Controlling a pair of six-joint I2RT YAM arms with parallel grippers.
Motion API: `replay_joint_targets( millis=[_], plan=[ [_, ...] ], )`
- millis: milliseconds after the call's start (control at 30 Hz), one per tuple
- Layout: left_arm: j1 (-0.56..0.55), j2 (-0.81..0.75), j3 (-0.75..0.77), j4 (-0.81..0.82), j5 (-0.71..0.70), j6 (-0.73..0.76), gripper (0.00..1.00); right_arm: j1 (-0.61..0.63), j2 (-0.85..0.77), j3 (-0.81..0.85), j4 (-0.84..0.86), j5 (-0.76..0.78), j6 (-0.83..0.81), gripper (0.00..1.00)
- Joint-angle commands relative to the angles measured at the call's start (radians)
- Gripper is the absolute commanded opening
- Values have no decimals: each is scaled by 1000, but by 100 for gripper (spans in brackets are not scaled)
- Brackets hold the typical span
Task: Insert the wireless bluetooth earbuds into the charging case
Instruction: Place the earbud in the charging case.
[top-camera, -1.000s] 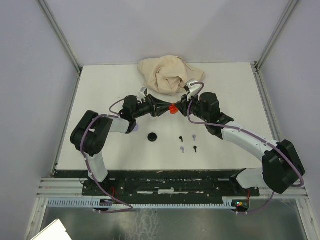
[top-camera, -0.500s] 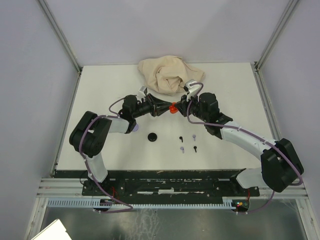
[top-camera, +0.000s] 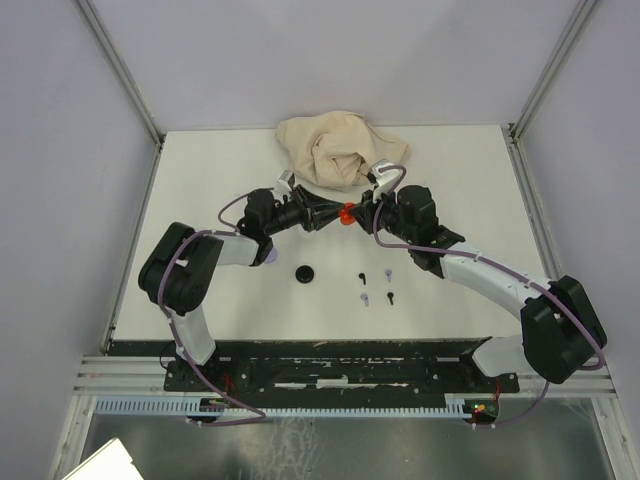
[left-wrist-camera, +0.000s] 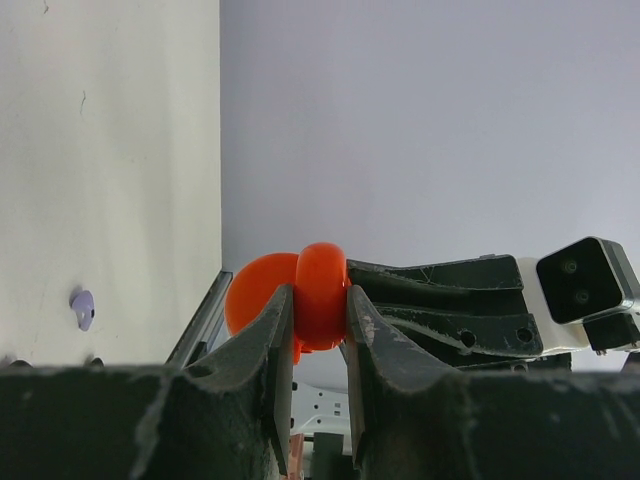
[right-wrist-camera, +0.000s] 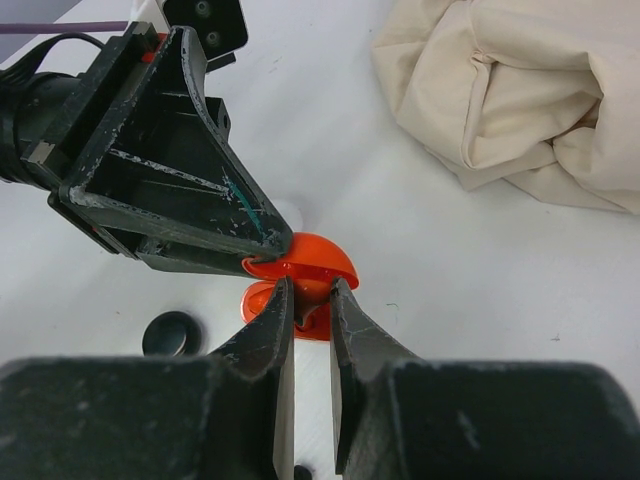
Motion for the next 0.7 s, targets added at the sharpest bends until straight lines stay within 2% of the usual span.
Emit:
replay_joint_targets(
  millis=[0, 67, 200, 233, 400, 567, 667],
  plan=[
    [-2, -27, 31, 88, -6, -33, 3, 4, 2, 0, 14, 0, 6, 15],
    [-2, -26, 32, 92, -12, -37, 3, 4, -3, 1, 7, 2, 12, 29],
    [-1, -23, 32, 92, -24, -37, 3, 2, -38, -6, 27, 34, 34, 52],
    [-1, -22, 32, 92, -26, -38, 3, 2, -58, -11, 38, 44, 39, 54],
    [0, -11, 32, 92, -44, -38, 3, -3, -137, -29, 65, 156, 62, 63],
    [2, -9, 18, 89, -91, -51, 3, -5, -162, -2, -48, 220, 24, 65],
    [0, -12, 11, 73, -138, -59, 3, -6, -151, 13, -110, 232, 9, 72]
  ],
)
